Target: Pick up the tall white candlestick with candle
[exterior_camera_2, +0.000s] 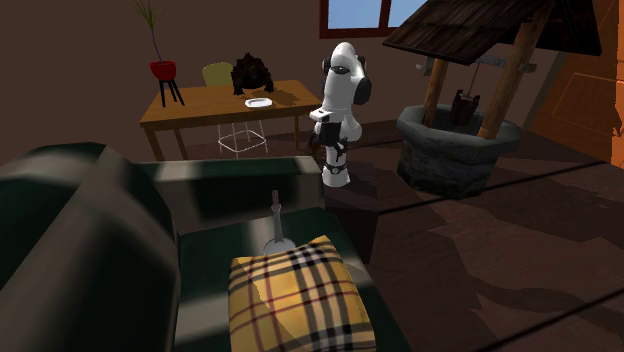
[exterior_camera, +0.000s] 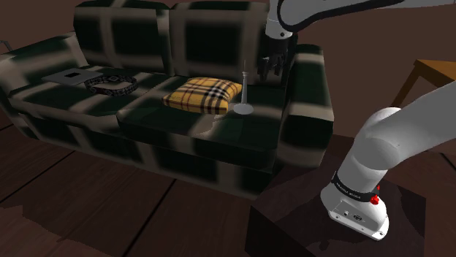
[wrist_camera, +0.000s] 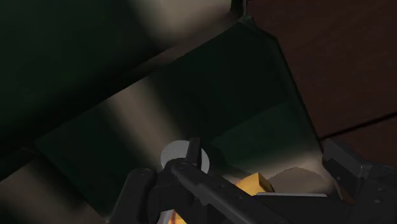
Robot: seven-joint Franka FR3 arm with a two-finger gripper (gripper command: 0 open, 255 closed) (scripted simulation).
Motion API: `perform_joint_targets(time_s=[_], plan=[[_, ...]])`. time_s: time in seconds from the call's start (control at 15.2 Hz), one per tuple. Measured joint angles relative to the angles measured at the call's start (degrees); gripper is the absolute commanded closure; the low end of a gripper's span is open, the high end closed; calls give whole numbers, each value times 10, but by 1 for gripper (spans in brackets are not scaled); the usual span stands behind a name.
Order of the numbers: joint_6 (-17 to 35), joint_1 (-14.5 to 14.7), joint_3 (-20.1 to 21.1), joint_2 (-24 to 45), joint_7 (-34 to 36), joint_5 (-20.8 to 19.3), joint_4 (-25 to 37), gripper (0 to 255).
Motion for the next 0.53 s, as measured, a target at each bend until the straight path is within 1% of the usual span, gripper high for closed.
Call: perform_joint_targets(time_s=[0.26, 0.53], plan=[[72, -19, -3, 61, 29, -15, 13, 0], [125, -38, -5, 143, 59, -32, 66, 0]])
